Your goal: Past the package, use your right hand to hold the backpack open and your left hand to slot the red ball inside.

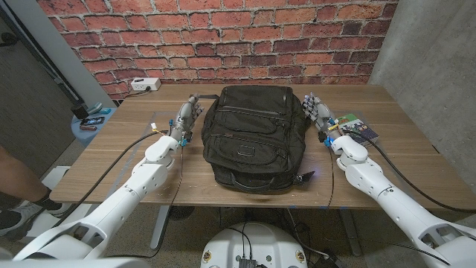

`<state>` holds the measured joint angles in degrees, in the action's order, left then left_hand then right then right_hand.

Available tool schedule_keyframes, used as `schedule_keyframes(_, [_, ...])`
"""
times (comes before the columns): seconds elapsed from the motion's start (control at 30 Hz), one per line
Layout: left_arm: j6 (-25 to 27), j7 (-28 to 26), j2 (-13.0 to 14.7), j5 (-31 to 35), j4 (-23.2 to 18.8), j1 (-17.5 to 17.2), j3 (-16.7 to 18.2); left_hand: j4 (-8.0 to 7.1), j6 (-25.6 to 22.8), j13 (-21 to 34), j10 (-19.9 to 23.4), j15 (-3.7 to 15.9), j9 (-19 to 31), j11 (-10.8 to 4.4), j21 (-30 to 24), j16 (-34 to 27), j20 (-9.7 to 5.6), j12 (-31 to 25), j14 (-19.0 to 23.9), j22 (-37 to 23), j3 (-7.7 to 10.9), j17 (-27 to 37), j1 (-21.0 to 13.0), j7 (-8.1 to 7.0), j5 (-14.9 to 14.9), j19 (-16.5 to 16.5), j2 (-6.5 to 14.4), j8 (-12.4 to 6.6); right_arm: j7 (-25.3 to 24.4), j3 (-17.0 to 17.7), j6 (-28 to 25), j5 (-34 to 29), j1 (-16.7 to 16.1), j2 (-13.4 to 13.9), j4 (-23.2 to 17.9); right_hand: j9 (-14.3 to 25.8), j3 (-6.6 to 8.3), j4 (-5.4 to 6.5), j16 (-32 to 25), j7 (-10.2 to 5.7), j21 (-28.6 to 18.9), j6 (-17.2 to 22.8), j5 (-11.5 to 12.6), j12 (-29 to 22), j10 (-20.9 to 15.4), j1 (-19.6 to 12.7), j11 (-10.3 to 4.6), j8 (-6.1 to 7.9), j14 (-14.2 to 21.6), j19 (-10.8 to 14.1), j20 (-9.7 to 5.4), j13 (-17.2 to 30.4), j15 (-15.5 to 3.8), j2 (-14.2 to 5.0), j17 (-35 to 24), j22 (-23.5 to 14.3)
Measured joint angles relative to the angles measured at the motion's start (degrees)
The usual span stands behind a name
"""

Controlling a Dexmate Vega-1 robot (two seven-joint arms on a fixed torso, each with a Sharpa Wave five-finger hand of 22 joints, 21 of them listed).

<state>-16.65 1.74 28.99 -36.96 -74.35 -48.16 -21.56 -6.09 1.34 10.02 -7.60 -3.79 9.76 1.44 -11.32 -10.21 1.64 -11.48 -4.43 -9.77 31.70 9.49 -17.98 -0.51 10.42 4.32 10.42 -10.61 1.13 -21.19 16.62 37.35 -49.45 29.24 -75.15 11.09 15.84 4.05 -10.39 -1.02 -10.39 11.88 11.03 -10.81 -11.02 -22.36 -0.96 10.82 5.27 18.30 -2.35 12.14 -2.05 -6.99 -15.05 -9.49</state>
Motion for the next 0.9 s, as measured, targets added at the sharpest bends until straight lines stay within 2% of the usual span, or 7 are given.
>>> schedule_keyframes(0.73, [-0.18,0.43,1.1,0.18,-1.54,-0.89,-0.08,0.64,0.0,-0.01,0.33,0.0,0.26,0.32,0.0,0.0,-0.1,0.0,0.01,0.01,0.64,-0.01,-0.44,0.0,0.0,0.5,-0.46,0.02,-1.56,0.0,0.0,-0.77,-1.57,0.43,-2.06,-0.01,0.47,-0.49,-0.22,0.0,-0.22,-0.01,0.0,0.0,0.0,-0.28,0.0,0.0,0.0,-0.01,0.0,-0.17,0.0,0.18,0.43,0.01])
schedule_keyframes(0.9, [-0.03,0.45,1.46,0.21,-1.88,-1.12,0.11,0.87,-0.01,-0.01,0.33,0.0,0.26,0.32,0.0,0.0,-0.1,0.0,0.01,0.01,0.86,-0.01,-0.96,0.0,0.0,0.5,-0.39,0.02,-2.22,-0.03,0.0,-1.37,-2.17,0.94,-3.68,-0.01,0.47,-0.49,-0.22,0.0,-0.22,-0.01,0.0,0.0,0.0,-0.28,0.0,0.0,0.0,-0.01,0.0,-0.16,0.0,0.18,0.69,0.01])
